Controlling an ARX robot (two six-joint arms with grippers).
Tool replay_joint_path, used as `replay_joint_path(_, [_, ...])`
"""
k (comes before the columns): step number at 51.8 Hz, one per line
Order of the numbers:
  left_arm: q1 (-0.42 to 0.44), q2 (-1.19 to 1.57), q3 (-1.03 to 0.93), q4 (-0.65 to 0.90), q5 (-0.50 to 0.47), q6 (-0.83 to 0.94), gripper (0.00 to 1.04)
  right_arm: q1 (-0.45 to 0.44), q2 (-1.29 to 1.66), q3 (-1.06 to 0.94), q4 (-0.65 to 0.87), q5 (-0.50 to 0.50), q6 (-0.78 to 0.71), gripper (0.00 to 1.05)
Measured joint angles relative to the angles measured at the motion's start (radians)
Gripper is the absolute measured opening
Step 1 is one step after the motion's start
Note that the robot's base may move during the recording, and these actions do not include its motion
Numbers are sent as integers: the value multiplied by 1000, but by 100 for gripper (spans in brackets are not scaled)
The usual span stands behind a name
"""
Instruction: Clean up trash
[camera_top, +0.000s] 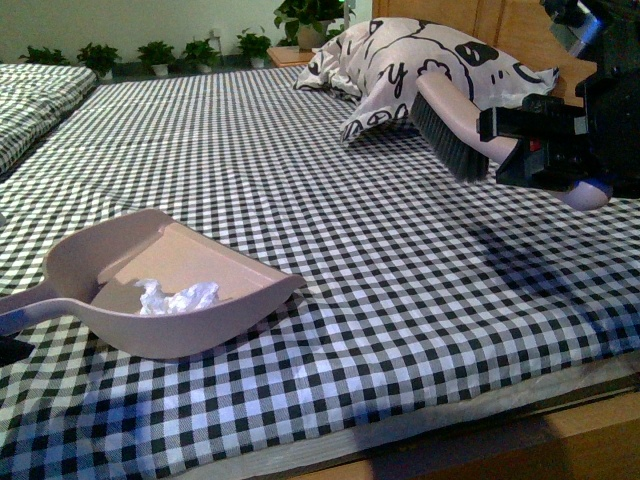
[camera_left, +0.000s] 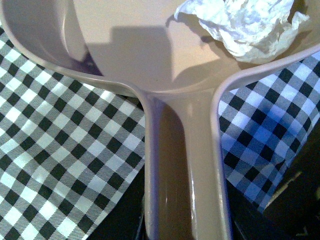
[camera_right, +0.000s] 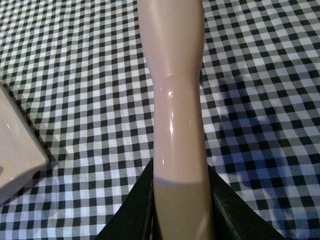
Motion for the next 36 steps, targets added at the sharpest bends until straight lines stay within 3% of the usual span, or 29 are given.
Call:
replay_joint_path(10, [-17, -5, 0, -2, 0, -70, 25, -13, -11, -5, 0, -6, 1, 21])
replay_joint_path(16, [-15, -6, 22, 59, -51, -131, 25, -13, -35, -5, -5, -6, 2, 21])
replay_joint_path(21, [-3, -13, 61, 130, -126, -196, 25, -13, -66, -5, -12, 1, 8, 21])
replay_joint_path(29, [27, -64, 87, 259, -355, -271, 25, -39, -167, -14, -23, 3, 22, 21])
replay_joint_path(36, [49, -130, 88, 277, -453, -321, 25, -68, -243, -41, -39, -31, 29, 21])
